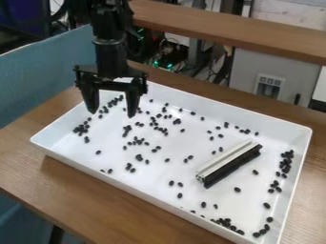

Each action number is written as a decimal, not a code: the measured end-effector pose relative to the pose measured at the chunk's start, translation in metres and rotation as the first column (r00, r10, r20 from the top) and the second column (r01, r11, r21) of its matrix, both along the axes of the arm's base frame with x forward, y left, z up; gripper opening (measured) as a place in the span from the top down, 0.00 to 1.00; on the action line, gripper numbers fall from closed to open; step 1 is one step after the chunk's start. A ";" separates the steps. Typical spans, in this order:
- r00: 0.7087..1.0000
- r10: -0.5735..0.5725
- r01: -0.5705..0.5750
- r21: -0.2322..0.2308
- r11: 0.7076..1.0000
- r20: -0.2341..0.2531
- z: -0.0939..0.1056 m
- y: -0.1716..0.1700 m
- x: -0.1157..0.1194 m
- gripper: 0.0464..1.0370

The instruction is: Sweep into pile

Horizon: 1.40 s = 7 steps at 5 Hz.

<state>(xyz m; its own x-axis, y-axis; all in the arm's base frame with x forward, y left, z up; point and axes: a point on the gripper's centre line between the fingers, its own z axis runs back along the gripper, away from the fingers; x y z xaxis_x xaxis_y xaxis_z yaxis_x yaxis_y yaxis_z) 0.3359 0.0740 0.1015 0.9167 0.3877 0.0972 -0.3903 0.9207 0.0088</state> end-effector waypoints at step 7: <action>0.920 -0.391 0.388 -0.174 0.905 0.019 -0.064 -0.132 0.036 0.04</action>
